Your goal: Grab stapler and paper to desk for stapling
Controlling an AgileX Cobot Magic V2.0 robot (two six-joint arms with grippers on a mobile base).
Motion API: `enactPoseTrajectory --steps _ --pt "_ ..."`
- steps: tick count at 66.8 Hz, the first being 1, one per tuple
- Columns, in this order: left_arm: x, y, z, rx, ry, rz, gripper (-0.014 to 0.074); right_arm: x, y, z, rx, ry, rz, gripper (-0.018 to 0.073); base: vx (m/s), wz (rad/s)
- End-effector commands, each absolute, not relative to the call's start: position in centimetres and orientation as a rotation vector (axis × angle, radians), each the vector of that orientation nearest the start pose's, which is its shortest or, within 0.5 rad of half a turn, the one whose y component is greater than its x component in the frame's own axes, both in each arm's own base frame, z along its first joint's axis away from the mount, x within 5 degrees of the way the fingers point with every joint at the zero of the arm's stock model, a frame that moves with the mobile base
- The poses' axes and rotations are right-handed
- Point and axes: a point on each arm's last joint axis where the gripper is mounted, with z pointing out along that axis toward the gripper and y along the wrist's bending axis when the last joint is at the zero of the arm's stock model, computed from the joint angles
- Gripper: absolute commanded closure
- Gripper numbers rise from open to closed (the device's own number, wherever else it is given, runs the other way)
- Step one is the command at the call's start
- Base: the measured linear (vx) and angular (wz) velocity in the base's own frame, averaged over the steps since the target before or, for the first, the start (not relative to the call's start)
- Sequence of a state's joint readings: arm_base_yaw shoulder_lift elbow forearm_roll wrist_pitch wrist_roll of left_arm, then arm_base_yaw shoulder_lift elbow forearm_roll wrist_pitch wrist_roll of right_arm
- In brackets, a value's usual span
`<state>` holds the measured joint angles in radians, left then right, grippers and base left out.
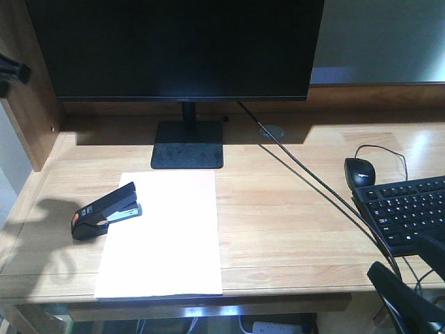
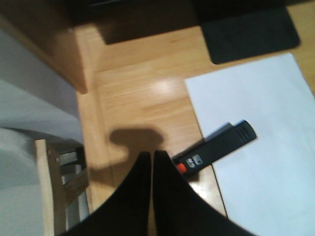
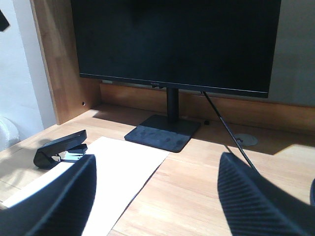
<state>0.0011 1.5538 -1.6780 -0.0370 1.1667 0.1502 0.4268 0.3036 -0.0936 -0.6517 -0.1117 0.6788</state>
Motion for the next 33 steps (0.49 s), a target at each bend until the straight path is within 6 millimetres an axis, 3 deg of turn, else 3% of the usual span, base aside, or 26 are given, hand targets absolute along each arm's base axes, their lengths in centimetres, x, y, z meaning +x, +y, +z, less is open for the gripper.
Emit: enactPoseTrajectory --steps 1,17,33 --pt "30.8 0.6 44.2 0.027 2.316 0.091 0.0603 7.4 4.3 24.6 -0.381 1.504 0.439 0.0062 0.00 0.00" --pt "25.8 -0.2 44.8 0.117 2.108 0.045 0.0603 7.4 4.3 24.6 -0.381 1.505 0.438 0.0062 0.00 0.00" --pt "19.9 -0.7 41.8 0.218 1.980 0.032 0.0603 7.4 4.3 24.6 -0.381 1.505 0.438 0.0062 0.00 0.00"
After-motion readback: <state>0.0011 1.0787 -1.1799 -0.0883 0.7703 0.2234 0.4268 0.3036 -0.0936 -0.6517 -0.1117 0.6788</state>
